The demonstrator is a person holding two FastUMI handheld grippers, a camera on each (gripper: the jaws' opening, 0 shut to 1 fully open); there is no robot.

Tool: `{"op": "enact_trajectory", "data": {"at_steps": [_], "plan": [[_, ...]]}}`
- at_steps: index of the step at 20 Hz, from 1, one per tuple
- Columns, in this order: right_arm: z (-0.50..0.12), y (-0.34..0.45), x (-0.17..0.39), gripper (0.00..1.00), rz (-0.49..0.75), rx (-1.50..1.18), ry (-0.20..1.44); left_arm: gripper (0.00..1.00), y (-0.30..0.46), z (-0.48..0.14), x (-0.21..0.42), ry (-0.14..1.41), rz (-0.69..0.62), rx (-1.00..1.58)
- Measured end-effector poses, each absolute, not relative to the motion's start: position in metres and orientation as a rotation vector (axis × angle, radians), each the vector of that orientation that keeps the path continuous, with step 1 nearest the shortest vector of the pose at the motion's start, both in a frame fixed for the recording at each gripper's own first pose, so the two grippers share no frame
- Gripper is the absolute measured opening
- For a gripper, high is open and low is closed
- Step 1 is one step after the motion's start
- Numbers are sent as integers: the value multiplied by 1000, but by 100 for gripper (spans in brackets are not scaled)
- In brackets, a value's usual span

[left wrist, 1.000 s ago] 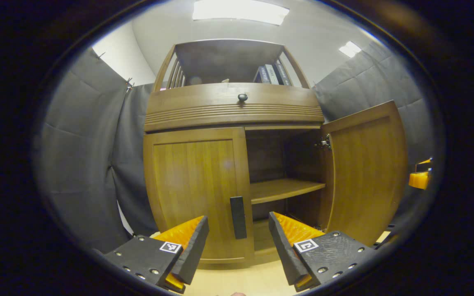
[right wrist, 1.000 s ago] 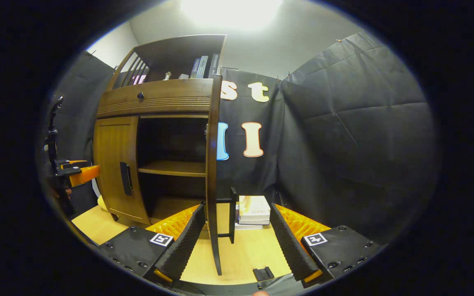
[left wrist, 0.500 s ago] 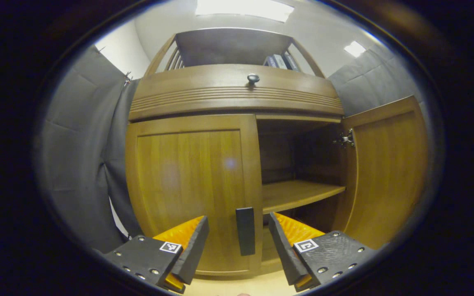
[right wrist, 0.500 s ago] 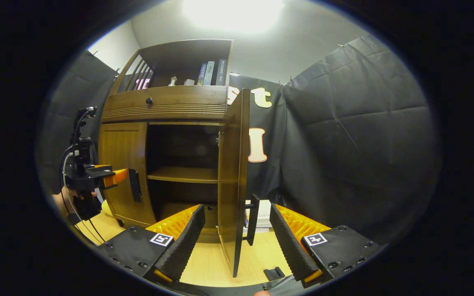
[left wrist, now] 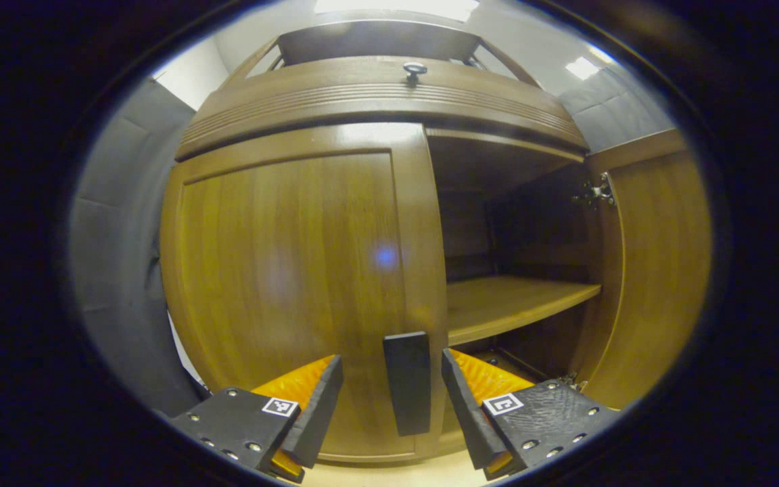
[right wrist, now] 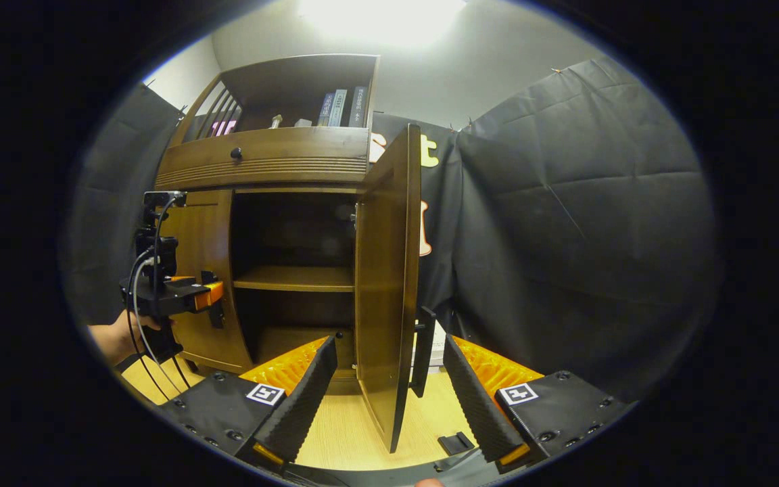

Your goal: Open the right door of the double-door shoe cabinet with the right hand, and open the left door with the left hand.

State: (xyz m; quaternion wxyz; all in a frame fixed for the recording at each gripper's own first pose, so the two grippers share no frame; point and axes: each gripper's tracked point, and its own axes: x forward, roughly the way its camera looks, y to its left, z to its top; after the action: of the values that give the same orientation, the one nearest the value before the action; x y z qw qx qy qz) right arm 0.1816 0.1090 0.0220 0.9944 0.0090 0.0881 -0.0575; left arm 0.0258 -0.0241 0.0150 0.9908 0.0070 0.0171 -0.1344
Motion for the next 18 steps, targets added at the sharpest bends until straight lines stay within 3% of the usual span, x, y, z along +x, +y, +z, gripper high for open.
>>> {"op": "enact_trajectory", "data": {"at_steps": [4,7,8,11,14,18], "plan": [[19,110,181,96,-118,12,189,85,-25,21,30,52,-254,17],[20,110,181,96,-111,6,192,63,-30,21,29,51,-257,20],[20,110,181,97,-107,4,192,63,-40,17,28,51,-305,-6],[20,111,181,97,-92,-2,189,34,-39,8,26,52,-274,-24],[19,111,176,100,-73,-4,190,23,-38,8,22,82,-271,-42],[19,107,165,100,-45,5,181,22,-32,16,9,95,-261,-53]]}}
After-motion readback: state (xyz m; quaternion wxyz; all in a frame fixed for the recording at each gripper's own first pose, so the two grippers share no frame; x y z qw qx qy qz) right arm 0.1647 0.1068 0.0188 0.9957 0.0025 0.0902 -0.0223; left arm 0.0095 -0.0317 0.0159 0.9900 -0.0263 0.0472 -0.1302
